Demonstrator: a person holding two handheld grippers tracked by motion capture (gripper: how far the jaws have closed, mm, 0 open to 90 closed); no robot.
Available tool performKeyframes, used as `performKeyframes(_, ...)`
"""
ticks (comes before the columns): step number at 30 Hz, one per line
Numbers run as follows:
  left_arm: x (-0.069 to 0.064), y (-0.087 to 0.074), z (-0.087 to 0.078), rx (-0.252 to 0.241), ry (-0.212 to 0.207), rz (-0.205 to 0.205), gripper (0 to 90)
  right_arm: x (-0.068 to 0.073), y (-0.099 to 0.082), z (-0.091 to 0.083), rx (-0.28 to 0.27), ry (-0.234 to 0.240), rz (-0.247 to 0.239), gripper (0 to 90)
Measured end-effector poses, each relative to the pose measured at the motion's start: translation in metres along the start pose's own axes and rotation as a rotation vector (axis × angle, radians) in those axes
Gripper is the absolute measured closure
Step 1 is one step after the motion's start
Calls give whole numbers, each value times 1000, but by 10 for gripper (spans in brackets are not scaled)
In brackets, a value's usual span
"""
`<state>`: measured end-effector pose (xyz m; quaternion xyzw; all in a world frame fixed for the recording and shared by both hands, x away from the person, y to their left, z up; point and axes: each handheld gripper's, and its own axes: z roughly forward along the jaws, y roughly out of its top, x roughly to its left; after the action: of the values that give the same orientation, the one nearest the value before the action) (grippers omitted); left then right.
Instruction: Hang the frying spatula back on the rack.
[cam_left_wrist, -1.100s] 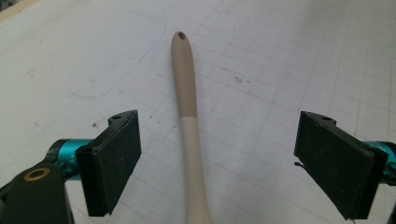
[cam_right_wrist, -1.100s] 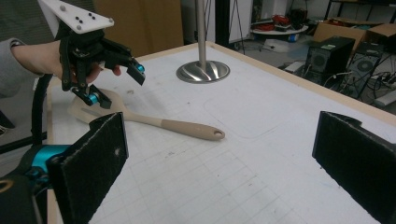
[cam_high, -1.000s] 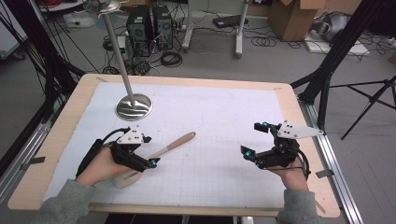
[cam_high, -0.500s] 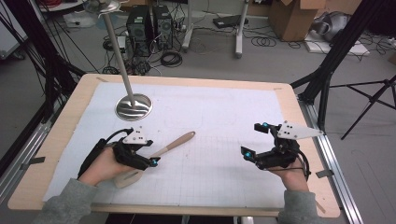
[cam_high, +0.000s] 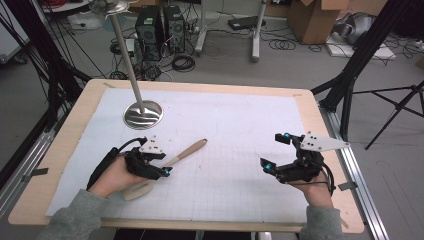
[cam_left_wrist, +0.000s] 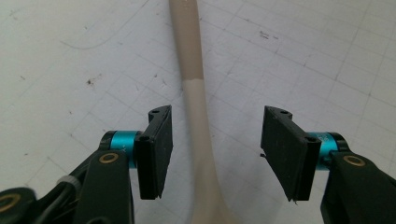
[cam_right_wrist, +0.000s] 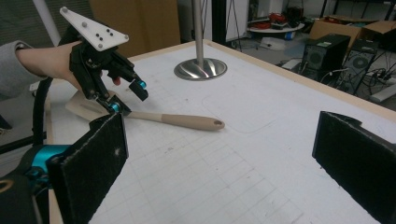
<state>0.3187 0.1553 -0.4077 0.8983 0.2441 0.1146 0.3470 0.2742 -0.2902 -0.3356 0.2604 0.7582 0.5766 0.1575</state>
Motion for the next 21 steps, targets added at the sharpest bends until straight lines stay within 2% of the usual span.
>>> performKeyframes(4, 2, -1, 1, 3, -4, -5, 451, 0, -1, -1, -1, -1, 2, 23)
performKeyframes(7, 3, -2, 2, -9, -9, -34, 469, 0, -1, -2, -1, -3, 2, 23)
performKeyframes(8, 5, -2, 2, 1, -14, -42, 473, 0, -1, -2, 0, -3, 4, 23)
performKeyframes(13, 11, -5, 1, -7, -32, -63, 484, 1, -1, -2, 1, -3, 6, 23)
performKeyframes(21, 17, -8, 5, 23, -33, -86, 490, 0, -1, -2, -1, -3, -3, 23)
